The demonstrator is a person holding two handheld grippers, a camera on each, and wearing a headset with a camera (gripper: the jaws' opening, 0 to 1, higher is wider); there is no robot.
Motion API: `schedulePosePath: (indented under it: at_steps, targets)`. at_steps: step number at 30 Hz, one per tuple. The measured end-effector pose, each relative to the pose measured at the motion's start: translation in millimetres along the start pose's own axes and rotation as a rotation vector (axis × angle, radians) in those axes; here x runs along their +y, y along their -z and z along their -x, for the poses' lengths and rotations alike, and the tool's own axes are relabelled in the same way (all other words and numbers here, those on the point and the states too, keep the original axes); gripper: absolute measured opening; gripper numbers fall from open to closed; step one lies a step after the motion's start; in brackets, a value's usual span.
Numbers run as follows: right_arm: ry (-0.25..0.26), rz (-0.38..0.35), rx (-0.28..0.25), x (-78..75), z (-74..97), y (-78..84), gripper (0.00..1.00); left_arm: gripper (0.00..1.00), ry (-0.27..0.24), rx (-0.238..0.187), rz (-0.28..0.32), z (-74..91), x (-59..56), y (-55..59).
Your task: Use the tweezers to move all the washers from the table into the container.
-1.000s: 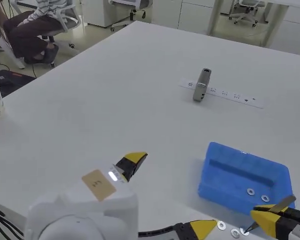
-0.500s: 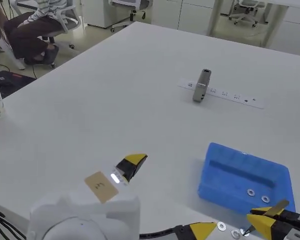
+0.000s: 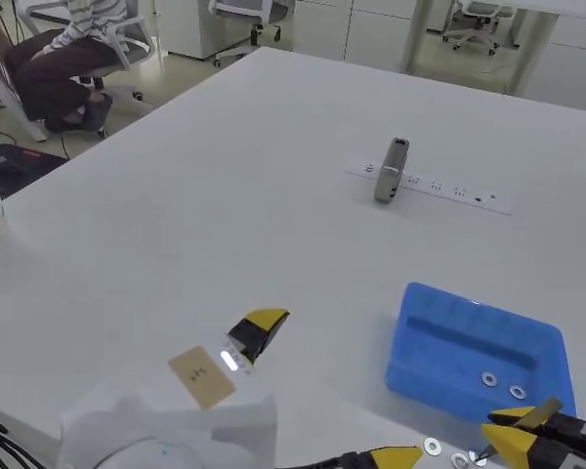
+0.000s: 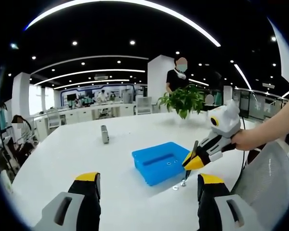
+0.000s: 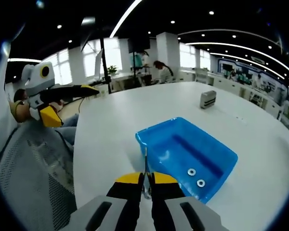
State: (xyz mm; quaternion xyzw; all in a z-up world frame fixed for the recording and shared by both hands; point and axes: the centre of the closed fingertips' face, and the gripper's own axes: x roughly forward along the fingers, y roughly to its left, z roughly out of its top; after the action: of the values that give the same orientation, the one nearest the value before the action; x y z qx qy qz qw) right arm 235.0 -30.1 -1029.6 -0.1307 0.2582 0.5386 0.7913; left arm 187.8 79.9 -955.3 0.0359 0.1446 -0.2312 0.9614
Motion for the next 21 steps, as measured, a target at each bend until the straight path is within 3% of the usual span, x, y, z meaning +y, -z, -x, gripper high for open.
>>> schedulePosePath:
  at_steps: [4,8,14,21]
  targets:
    - [-0.020,-0.016,0.011,2.0,-2.3,3.5,0.04,0.84,0.000,-0.001,0.000,0.0,0.0,-0.2]
    - [-0.016,0.031,0.012,3.1,-2.6,2.8,0.03,0.84,-0.003,0.002,-0.003,0.1,0.3,0.3]
    - [-0.016,0.033,0.018,2.8,-1.6,3.9,0.03,0.84,-0.010,-0.002,0.001,0.5,1.9,0.0]
    - [-0.012,0.001,-0.017,3.5,6.3,-6.4,0.03,0.84,-0.012,-0.004,0.002,0.9,2.3,-0.2]
